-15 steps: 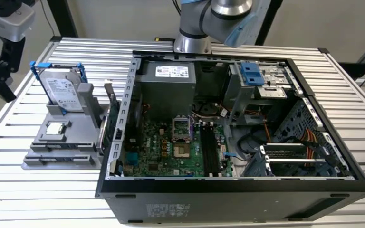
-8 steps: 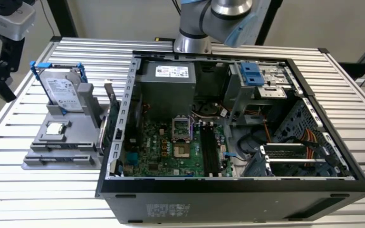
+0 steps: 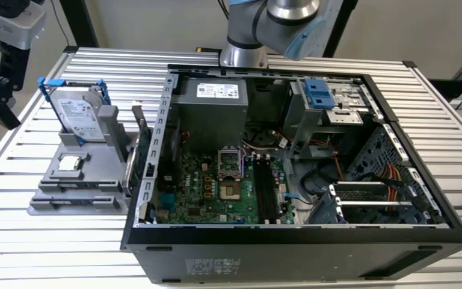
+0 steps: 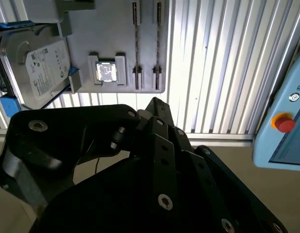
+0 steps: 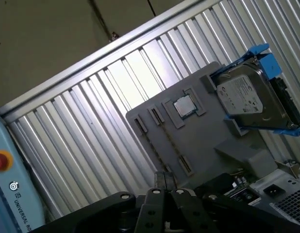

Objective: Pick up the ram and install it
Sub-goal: 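Pick up the ram and move it above insertion slot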

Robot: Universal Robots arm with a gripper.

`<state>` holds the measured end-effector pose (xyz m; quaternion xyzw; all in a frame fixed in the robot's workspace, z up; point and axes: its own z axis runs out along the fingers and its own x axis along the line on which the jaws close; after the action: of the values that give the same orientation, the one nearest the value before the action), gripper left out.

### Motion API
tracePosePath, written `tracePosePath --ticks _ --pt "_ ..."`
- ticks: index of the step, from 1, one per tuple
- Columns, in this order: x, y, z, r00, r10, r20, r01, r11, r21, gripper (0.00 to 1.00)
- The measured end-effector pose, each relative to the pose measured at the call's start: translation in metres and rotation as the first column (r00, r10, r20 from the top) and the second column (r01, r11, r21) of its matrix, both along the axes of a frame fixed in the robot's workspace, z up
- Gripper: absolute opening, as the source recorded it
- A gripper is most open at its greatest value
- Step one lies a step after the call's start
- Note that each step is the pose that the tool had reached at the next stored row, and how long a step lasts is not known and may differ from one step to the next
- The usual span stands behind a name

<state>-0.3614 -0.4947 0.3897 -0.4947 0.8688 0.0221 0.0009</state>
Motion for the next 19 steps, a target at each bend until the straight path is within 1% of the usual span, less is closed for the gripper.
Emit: tracePosePath --ticks 10,19 --pt "0.0 0.0 0.0 0.9988 0.05 0.0 -0.05 0.9988 0.0 0.0" --pt "-0.0001 0.0 0.0 0.9956 0.094 0.0 -0.094 0.9956 -0.0001 0.0"
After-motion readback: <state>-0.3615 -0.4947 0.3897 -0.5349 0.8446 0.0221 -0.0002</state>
